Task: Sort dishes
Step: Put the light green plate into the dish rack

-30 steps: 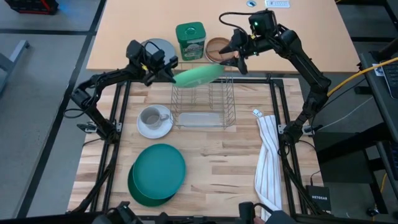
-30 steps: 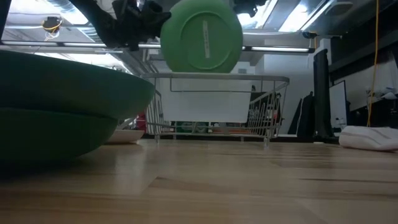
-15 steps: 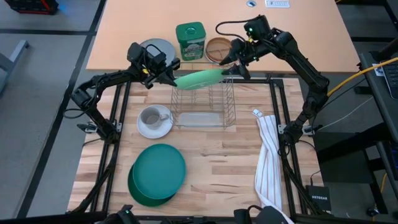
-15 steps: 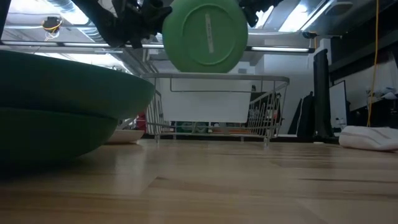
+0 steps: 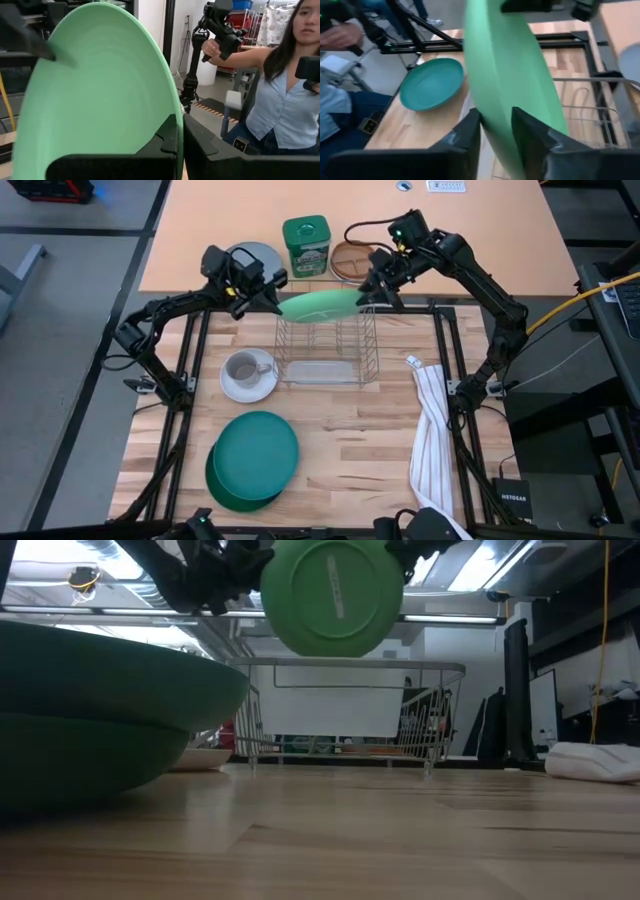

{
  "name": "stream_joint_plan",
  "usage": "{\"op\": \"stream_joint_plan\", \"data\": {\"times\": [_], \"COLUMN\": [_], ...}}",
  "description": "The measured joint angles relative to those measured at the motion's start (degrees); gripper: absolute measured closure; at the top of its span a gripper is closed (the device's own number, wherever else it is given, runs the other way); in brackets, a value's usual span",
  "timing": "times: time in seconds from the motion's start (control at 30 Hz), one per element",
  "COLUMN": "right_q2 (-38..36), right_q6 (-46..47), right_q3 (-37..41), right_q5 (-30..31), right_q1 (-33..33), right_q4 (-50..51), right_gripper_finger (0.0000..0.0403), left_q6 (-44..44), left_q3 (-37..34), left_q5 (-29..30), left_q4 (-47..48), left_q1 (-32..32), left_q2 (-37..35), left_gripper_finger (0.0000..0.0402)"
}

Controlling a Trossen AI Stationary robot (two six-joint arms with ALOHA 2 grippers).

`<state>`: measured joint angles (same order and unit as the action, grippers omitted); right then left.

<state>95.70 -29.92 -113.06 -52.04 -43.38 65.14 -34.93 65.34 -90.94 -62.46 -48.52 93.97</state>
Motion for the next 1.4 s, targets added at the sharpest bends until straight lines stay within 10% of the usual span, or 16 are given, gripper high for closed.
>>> {"op": "stream_joint_plan", "data": {"times": [0.27, 0.77, 1.4], "right_q2": [-0.1, 0.2, 0.1], "right_q6": [-2.5, -1.8, -1.2], "right_q3": [0.0, 0.0, 0.0], "right_q5": [-6.9, -6.3, -2.1], "right_q1": [0.0, -0.1, -0.2], "right_q4": [-0.2, -1.0, -0.8], "right_gripper_finger": [0.0339, 0.0369, 0.0392], "left_q6": [1.7, 13.9, 9.7], "left_q3": [0.0, 0.0, 0.0], "left_q5": [0.9, 18.1, 28.1], "left_q4": [0.0, -3.5, -7.8], "left_q1": [-0.3, -0.6, -8.7], "left_q2": [0.0, -0.1, -16.7], "left_gripper_finger": [0.0387, 0.0240, 0.0247]}}
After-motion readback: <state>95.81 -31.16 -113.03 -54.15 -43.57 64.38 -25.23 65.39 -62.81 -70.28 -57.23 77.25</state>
